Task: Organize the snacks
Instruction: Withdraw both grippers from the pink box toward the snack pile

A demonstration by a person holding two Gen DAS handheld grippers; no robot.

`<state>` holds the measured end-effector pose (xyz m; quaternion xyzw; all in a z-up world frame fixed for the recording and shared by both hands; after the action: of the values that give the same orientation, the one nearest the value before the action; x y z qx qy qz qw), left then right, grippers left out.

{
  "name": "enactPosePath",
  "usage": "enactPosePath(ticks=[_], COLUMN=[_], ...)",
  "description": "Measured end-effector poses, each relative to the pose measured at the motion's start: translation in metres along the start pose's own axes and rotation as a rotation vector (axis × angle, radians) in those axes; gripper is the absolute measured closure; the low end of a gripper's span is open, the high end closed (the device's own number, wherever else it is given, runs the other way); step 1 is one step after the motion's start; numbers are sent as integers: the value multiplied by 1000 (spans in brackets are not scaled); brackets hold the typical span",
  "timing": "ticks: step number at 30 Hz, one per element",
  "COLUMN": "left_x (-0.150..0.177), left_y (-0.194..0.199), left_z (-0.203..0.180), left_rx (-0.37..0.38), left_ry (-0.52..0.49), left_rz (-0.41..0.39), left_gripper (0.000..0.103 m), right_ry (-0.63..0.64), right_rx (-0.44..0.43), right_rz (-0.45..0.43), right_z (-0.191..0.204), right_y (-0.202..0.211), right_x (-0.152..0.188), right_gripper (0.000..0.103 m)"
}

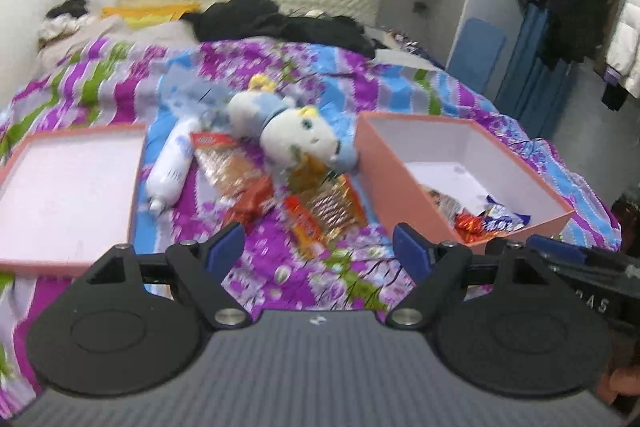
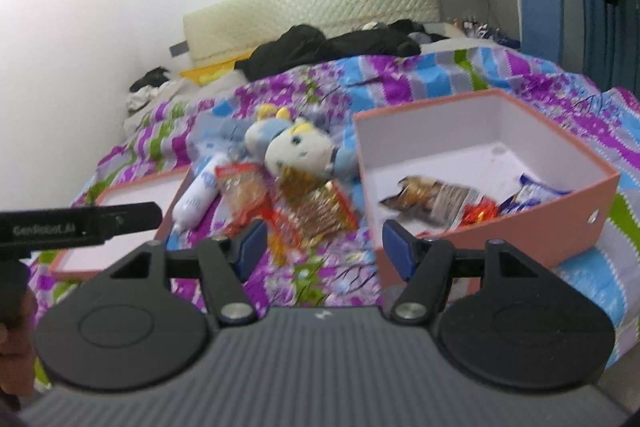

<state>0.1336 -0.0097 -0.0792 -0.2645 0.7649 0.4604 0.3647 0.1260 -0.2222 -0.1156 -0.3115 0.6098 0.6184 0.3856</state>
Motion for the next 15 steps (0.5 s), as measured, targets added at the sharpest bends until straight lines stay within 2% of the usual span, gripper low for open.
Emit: enactPosePath(ticks=[3,9,15], left_x=[14,36,52], left_y=[0,-13,-27], left_z=[15,49,91], left_rx=[-11,-65,-127], left_ry=[17,72,109], left_rz=[4,49,68], left_gripper=[19,18,11], right_ry=[29,86,142], right_rx=[11,-13,-7], right_rz=[-15,25,45], right_z=[13,38,62], right_y=[-3,-17,-44], right_x=[12,32,43], right_gripper=[37,37,37])
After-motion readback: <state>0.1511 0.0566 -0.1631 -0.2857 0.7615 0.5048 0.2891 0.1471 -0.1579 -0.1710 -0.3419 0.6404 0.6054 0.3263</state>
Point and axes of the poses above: each gripper's, at about its wrist camera, not at the fingertips, and y roughly against the way its jaws point, z to its left, x to its underside, the point moved 4 cm from there along -y, roughly the way its jaws point, and after that the axes turned 15 degrees about x, right-handed, at the moved point
